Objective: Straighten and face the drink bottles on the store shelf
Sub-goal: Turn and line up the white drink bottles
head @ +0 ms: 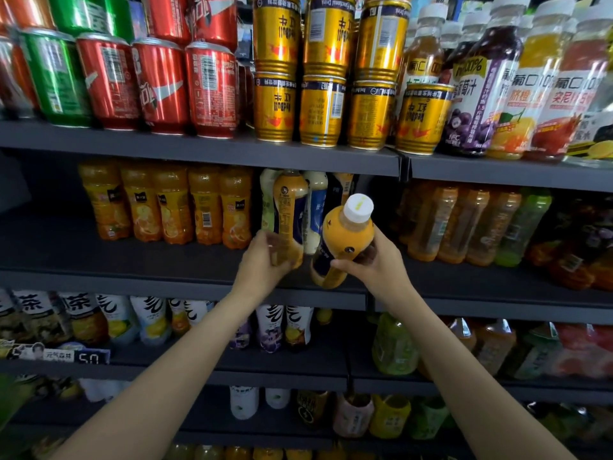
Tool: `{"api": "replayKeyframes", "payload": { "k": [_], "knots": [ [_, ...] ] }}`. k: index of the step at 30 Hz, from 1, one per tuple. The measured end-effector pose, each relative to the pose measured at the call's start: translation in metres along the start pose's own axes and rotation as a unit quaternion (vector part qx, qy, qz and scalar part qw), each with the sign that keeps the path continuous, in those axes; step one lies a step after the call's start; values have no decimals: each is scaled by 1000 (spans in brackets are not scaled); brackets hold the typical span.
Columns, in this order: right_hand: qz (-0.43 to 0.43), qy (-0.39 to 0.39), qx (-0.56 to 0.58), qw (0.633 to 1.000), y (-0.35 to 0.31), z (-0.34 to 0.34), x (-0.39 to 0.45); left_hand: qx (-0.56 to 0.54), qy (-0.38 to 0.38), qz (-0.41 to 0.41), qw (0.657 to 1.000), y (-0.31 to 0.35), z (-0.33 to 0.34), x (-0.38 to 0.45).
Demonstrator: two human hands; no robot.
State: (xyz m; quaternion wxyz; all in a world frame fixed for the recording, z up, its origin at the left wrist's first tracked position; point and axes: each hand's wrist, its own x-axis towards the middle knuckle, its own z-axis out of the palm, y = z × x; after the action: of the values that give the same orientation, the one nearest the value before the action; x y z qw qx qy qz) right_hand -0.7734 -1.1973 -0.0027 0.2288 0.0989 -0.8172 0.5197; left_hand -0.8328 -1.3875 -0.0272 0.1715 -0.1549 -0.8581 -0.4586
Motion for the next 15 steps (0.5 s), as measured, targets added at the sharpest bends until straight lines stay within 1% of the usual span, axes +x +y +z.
{"api": "replayKeyframes", "payload": {
  "k": [7,11,15],
  "knots": [
    [-1,-11,-57,998,14,-1,24,-41,33,-75,996,9,17,41],
    [12,6,-69,998,20,8,40,-64,44,-113,991,4,31,62],
    [25,35,-147,988,18,20,61,-53,52,-108,991,-9,35,68]
  ]
}}
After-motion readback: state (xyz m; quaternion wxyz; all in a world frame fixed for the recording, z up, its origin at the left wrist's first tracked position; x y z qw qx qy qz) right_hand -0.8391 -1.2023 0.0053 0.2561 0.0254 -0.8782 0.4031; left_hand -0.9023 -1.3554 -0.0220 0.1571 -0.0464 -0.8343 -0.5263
